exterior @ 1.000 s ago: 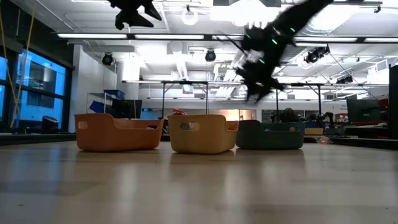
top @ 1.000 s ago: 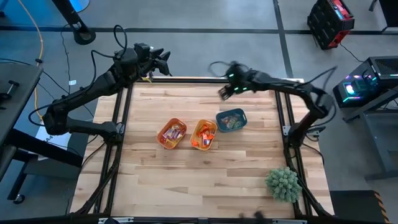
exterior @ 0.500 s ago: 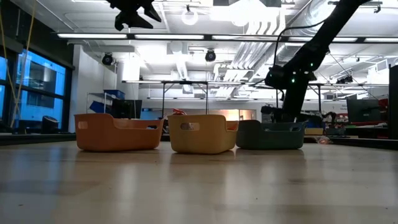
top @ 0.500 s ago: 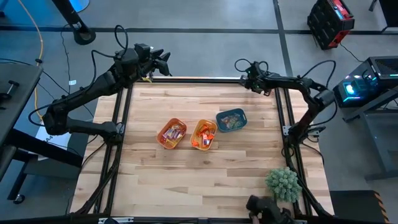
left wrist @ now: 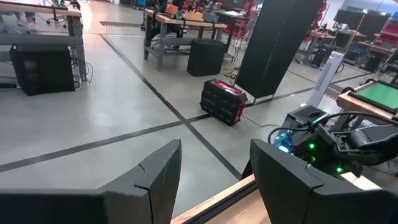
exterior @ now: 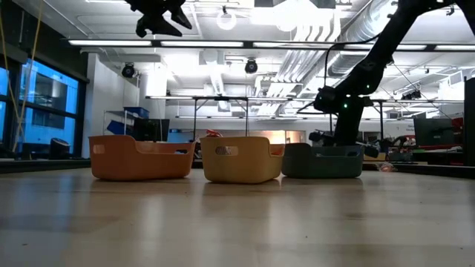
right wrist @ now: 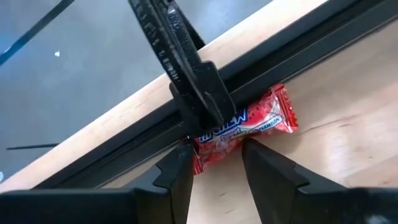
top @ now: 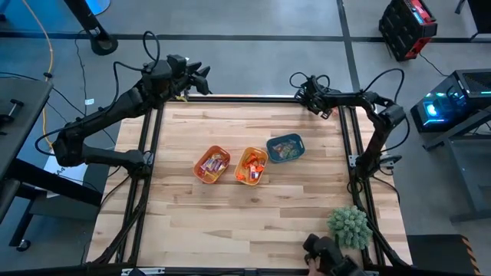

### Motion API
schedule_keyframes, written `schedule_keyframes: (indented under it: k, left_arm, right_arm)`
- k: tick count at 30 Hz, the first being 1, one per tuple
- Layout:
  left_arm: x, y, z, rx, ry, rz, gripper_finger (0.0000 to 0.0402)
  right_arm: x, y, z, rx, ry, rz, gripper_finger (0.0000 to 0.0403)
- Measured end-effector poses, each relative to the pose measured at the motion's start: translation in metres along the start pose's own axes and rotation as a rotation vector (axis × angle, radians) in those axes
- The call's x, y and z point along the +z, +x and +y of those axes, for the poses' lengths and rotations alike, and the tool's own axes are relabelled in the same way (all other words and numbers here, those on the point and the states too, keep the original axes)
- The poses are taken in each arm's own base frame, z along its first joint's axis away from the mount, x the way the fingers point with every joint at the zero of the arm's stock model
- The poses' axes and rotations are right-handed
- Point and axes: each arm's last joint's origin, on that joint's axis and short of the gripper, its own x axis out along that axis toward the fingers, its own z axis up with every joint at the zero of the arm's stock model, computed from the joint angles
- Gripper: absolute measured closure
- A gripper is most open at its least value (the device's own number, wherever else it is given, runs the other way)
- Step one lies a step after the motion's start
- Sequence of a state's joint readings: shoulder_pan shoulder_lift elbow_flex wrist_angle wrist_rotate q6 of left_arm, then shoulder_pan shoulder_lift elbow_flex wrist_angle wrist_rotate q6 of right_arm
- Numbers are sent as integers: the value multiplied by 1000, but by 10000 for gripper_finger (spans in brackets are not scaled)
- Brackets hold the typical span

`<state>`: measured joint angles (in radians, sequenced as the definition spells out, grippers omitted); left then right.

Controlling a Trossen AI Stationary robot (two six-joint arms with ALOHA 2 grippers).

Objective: Sort candy
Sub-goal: Put the red candy into the orange bin

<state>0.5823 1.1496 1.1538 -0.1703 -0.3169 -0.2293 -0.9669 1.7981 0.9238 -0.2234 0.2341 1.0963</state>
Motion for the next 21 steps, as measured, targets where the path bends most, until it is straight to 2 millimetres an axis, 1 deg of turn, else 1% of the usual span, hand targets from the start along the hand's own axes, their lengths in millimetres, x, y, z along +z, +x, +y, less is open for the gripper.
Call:
schedule_keyframes:
  k: [2, 4, 5, 7, 8, 10, 12, 14, 17, 19, 21]
  left_arm:
    - [0, 0, 0, 0, 4, 1, 216]
    - [0, 0, 0, 0, 5, 1, 216]
    - [0, 0, 0, 0, 5, 1, 216]
    - [0, 0, 0, 0, 6, 1, 216]
    - [0, 0, 0, 0, 6, 1, 216]
    - [0, 0, 0, 0, 6, 1, 216]
    - [0, 0, 0, 0, 7, 1, 216]
    - [0, 0, 1, 4, 16, 0, 216]
    - [1, 1, 3, 11, 29, -2, 216]
    - [2, 1, 5, 20, 24, -8, 216]
    - [2, 2, 7, 28, 12, -14, 216]
  right_arm:
    - [1, 0, -1, 1, 9, 6, 270]
    - [2, 1, -1, 3, -6, 4, 291]
    - [2, 1, -1, 2, -17, 4, 310]
    - [1, 1, -2, 3, -53, 17, 364]
    - [1, 0, -1, 11, -82, 24, 382]
    - [-2, -2, 1, 29, -131, 33, 389]
    - [-8, -8, 5, 78, -176, 75, 394]
    - [-16, -20, 14, 160, -265, 93, 400]
    - [-29, -49, 35, 370, -386, 96, 401]
    - [-43, -69, 50, 535, -476, 101, 402]
    - [-64, -90, 65, 715, -554, 132, 402]
